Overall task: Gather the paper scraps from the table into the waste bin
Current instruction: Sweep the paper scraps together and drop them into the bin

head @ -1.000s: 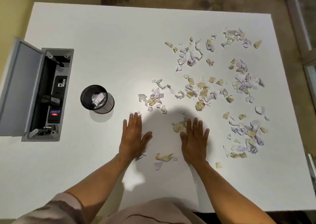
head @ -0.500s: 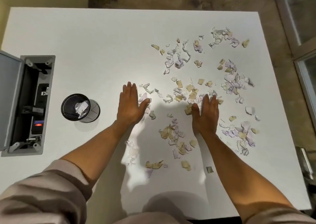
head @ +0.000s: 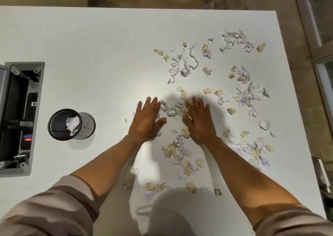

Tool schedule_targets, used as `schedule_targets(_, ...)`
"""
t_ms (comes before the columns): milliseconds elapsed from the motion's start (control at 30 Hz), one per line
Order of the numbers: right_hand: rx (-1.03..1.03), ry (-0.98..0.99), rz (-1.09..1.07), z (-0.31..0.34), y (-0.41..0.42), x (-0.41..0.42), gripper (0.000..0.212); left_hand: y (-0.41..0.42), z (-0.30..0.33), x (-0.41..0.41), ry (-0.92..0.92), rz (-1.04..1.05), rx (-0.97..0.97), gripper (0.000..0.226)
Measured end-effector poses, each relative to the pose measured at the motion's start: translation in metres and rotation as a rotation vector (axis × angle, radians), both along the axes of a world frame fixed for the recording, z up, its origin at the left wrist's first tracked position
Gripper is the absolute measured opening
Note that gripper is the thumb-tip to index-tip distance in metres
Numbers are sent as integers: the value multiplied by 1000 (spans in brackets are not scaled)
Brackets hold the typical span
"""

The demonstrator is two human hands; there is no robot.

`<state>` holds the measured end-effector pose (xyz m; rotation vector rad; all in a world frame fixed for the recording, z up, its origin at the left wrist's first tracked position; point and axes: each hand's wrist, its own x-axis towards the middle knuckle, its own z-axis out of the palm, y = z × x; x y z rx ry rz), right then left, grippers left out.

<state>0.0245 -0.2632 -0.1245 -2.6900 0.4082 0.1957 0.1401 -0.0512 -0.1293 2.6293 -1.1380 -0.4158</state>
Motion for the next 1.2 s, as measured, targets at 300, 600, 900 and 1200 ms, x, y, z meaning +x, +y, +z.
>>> schedule_targets(300, 147, -49, 250, 3, 28, -47, 49, 21, 24, -20, 268, -250, -258, 40)
schedule_targets(600, -20, 175, 83, 26, 51, -61, 93, 25, 22, -52, 152, -117, 8, 86)
schedule_targets(900, 16, 210, 107, 40, 71, -80, 75, 40, 24, -84, 191, -199, 48, 62)
schedule_targets(1200, -54, 286, -16, 56, 94, -77, 55, 34, 42, -109, 68, -113, 184, 70)
